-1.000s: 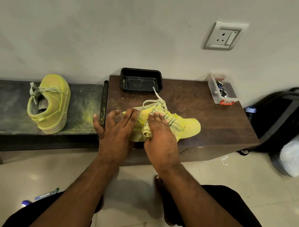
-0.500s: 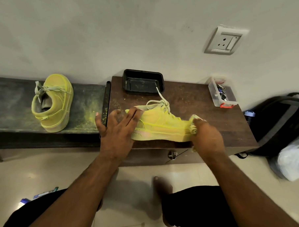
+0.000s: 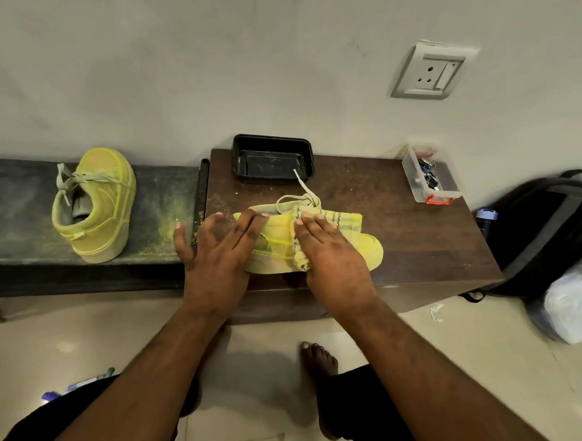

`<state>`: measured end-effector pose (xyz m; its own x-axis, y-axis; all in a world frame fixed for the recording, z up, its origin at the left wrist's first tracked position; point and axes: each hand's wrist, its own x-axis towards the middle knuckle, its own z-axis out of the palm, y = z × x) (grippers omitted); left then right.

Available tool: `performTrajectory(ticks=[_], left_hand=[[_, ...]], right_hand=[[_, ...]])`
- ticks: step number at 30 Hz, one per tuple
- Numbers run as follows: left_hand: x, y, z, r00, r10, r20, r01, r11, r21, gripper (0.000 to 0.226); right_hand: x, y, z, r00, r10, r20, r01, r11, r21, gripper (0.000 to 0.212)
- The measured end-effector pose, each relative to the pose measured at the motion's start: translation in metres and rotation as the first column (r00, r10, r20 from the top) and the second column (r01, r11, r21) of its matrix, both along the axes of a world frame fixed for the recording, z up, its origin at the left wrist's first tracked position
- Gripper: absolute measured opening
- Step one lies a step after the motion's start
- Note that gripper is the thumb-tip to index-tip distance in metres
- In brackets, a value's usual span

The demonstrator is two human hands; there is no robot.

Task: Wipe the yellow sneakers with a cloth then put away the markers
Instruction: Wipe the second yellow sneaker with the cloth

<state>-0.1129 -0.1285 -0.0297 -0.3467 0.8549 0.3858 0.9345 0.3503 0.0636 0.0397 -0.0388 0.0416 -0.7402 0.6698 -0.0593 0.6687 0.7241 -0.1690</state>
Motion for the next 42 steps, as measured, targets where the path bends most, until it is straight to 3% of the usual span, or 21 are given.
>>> performTrajectory(ticks=[4, 8, 11, 14, 18, 20, 22, 25, 28, 30, 33, 35, 38, 42], left_hand=[[-0.004, 0.001, -0.001, 1.000, 0.004, -0.029, -0.004, 1.000, -0.003, 0.084], [-0.004, 0.002, -0.003, 0.999, 0.000, -0.042, 0.000, 1.000, 0.006, 0.089], [-0.006, 0.000, -0.007, 0.999, 0.032, -0.031, -0.032, 0.999, 0.011, 0.091], [-0.005, -0.002, -0.009, 0.999, 0.045, -0.012, -0.045, 0.999, 0.012, 0.094], [-0.006, -0.004, -0.013, 0.997, 0.066, -0.032, -0.065, 0.998, 0.019, 0.085], [-0.009, -0.006, -0.014, 0.996, 0.085, -0.041, -0.084, 0.996, 0.020, 0.082], [-0.011, -0.005, -0.013, 0.996, 0.078, -0.045, -0.077, 0.997, 0.016, 0.083], [-0.010, -0.003, -0.011, 0.998, 0.051, -0.037, -0.049, 0.998, 0.036, 0.086], [-0.008, -0.001, -0.012, 0.999, 0.046, -0.020, -0.044, 0.997, 0.060, 0.092], [-0.009, 0.000, -0.013, 0.999, 0.038, -0.014, -0.037, 0.997, 0.065, 0.093], [-0.007, -0.001, -0.013, 0.999, 0.027, -0.019, -0.025, 0.997, 0.072, 0.092], [-0.007, -0.002, -0.013, 0.999, 0.026, -0.029, -0.024, 0.998, 0.066, 0.092], [-0.008, -0.003, -0.013, 0.998, 0.043, -0.039, -0.041, 0.997, 0.058, 0.086], [-0.014, -0.004, -0.014, 0.999, 0.035, -0.042, -0.034, 0.999, 0.019, 0.089]], right_hand=[[0.034, 0.014, -0.003, 0.997, -0.054, 0.060, 0.054, 0.999, 0.008, 0.073], [0.071, 0.031, -0.002, 0.945, -0.316, 0.082, 0.320, 0.946, -0.042, 0.067], [0.083, 0.032, -0.001, 0.885, -0.466, 0.009, 0.464, 0.880, -0.102, 0.065], [0.068, 0.019, 0.001, 0.901, -0.422, -0.103, 0.413, 0.906, -0.097, 0.073], [0.039, 0.001, -0.005, 0.990, -0.103, -0.099, 0.103, 0.995, -0.010, 0.077], [0.040, 0.003, -0.013, 0.996, -0.040, -0.082, 0.042, 0.999, 0.017, 0.076], [0.050, 0.013, -0.016, 0.994, -0.085, -0.061, 0.087, 0.996, 0.022, 0.073], [0.073, 0.030, -0.013, 0.952, -0.305, -0.018, 0.304, 0.952, -0.046, 0.067], [0.082, 0.034, -0.007, 0.888, -0.449, -0.099, 0.441, 0.893, -0.094, 0.067], [0.073, 0.027, -0.003, 0.904, -0.380, -0.197, 0.377, 0.925, -0.051, 0.070], [0.039, 0.012, -0.003, 0.962, -0.010, -0.273, 0.037, 0.995, 0.094, 0.074], [0.016, 0.005, -0.009, 0.964, 0.160, -0.214, -0.129, 0.980, 0.150, 0.074], [-0.005, 0.003, -0.011, 0.973, 0.225, -0.057, -0.217, 0.968, 0.123, 0.076], [0.010, 0.028, 0.001, 0.932, 0.347, 0.107, -0.347, 0.938, -0.021, 0.074]])
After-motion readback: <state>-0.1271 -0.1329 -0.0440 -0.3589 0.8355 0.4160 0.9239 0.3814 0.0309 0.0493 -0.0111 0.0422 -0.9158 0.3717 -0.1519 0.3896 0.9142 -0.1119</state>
